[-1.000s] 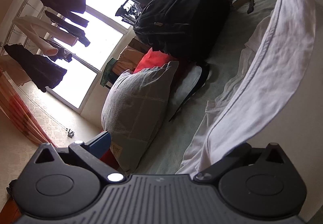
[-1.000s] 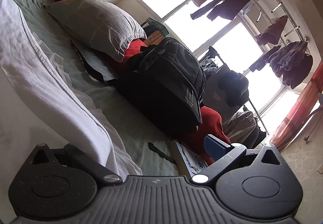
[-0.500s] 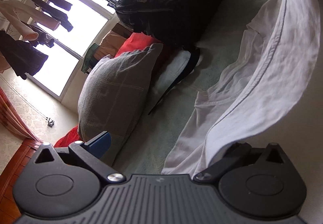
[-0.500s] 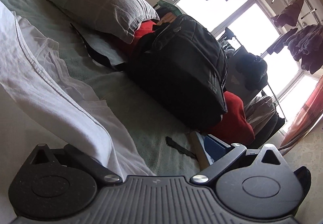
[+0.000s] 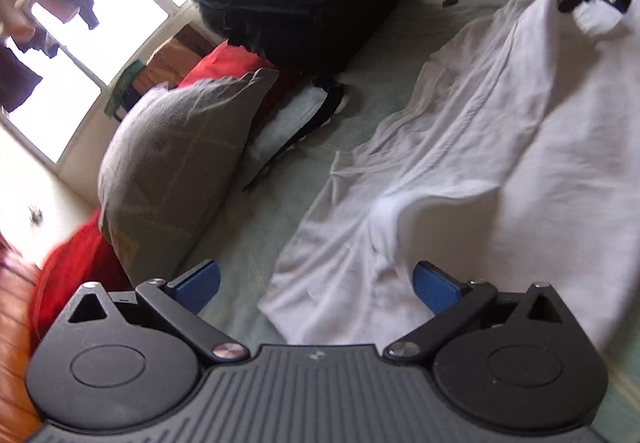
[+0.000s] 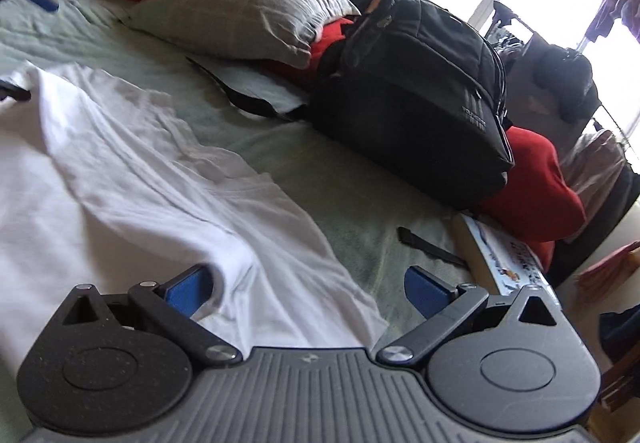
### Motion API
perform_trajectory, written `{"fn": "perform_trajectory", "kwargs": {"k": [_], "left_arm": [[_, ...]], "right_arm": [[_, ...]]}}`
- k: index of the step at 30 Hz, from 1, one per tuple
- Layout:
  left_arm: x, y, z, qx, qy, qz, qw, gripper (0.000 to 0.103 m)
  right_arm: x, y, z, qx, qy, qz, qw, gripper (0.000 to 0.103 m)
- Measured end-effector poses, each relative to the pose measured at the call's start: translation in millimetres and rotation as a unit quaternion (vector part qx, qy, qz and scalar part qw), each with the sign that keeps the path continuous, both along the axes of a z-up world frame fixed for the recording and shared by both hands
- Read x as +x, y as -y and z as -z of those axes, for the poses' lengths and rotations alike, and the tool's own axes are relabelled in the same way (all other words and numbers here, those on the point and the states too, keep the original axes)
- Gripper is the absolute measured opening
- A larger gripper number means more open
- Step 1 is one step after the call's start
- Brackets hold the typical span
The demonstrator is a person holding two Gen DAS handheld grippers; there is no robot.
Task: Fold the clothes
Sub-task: 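Carry the held hem over the shirt body toward the collar with both grippers, then lay the hem down on the collar edge and open both grippers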
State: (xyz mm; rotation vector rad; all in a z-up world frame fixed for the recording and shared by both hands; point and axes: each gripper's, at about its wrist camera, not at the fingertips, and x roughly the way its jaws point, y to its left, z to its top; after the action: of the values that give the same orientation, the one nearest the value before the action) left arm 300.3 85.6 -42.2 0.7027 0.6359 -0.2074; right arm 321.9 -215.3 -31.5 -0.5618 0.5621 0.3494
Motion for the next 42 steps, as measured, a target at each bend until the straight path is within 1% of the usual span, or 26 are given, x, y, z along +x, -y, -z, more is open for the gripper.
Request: {"fn": "perform_trajectory", "kwargs": {"k": [2, 3, 5, 7, 9, 11, 13, 16, 18, 19, 21, 23, 26, 28, 31, 34, 36, 37, 39, 42], "left_arm": [[-15.8, -4.9, -7.8, -0.06, -0.023, -0.003, 0.9979, 0.102], [-22.6, -6.1, -10.9, -0.096, -0.037, 0.0, 0.9947, 0.102], [-31.1, -4.9, -13.1, -0.165, -0.074, 0.018, 0.9833, 0.102], [-34.6, 0.2, -10.4, -0.222, -0.112, 0.042, 0.9677, 0.102], [-31.9, 9.1, -2.8, -0.25, -0.138, 0.057, 0.9566, 0.102], [-24.8, 16.8, 7.2, -0.264, -0.157, 0.059, 0.9497, 0.102], [-16.2, 20.1, 16.2, -0.287, -0.175, 0.052, 0.9403, 0.102], [-2.0, 15.9, 25.3, -0.331, -0.198, 0.035, 0.9221, 0.102], [6.2, 9.1, 28.4, -0.354, -0.209, 0.024, 0.9112, 0.102], [8.9, 5.6, 27.8, -0.358, -0.207, 0.016, 0.9103, 0.102], [12.8, -1.4, 22.2, -0.35, -0.191, -0.003, 0.9169, 0.102], [17.1, -8.6, 15.7, -0.339, -0.175, -0.013, 0.9242, 0.102], [27.2, -16.3, 6.7, -0.307, -0.143, -0.033, 0.9403, 0.102], [35.0, -18.5, 1.8, -0.287, -0.126, -0.037, 0.9488, 0.102], [48.0, -13.9, -3.3, -0.24, -0.097, -0.037, 0.9651, 0.102], [63.7, -7.7, -7.1, -0.198, -0.071, -0.04, 0.9769, 0.102], [75.4, -4.8, -8.3, -0.18, -0.053, -0.051, 0.9809, 0.102], [80.5, -5.0, -9.0, -0.182, -0.046, -0.063, 0.9803, 0.102], [88.5, -7.2, -10.8, -0.194, -0.034, -0.084, 0.9768, 0.102], [87.3, -13.2, -13.1, -0.216, -0.023, -0.098, 0.9712, 0.102]], "right_arm": [[-14.6, 9.3, -7.9, 0.039, -0.014, -0.017, 0.999, 0.103], [-21.2, 13.8, -11.1, 0.064, -0.025, -0.028, 0.997, 0.103], [-31.1, 21.1, -14.0, 0.126, -0.06, -0.053, 0.989, 0.103], [-37.9, 24.3, -13.6, 0.182, -0.1, -0.079, 0.975, 0.103], [-42.0, 23.3, -10.6, 0.227, -0.134, -0.106, 0.959, 0.103], [-40.2, 17.6, -4.5, 0.257, -0.163, -0.13, 0.944, 0.103], [-32.7, 8.7, 3.9, 0.278, -0.193, -0.138, 0.931, 0.103], [-15.6, -2.7, 17.7, 0.308, -0.235, -0.133, 0.912, 0.103], [-4.5, -7.9, 25.0, 0.313, -0.251, -0.113, 0.909, 0.103], [-0.1, -8.9, 27.4, 0.311, -0.257, -0.1, 0.91, 0.103], [5.0, -9.5, 26.5, 0.29, -0.246, -0.077, 0.922, 0.103], [5.8, -7.3, 21.5, 0.264, -0.226, -0.069, 0.935, 0.103], [10.9, -8.5, 13.3, 0.225, -0.192, -0.059, 0.953, 0.103], [17.5, -10.8, 9.5, 0.201, -0.173, -0.057, 0.963, 0.103], [28.5, -18.2, 5.6, 0.153, -0.141, -0.052, 0.977, 0.103], [41.7, -24.8, 4.3, 0.093, -0.11, -0.056, 0.988, 0.103], [53.2, -26.8, 6.4, 0.072, -0.105, -0.053, 0.99, 0.103], [59.3, -27.0, 7.5, 0.068, -0.106, -0.049, 0.991, 0.103], [69.7, -26.5, 9.7, 0.066, -0.102, -0.037, 0.992, 0.103], [75.7, -22.7, 9.2, 0.084, -0.093, -0.029, 0.992, 0.103]]}}
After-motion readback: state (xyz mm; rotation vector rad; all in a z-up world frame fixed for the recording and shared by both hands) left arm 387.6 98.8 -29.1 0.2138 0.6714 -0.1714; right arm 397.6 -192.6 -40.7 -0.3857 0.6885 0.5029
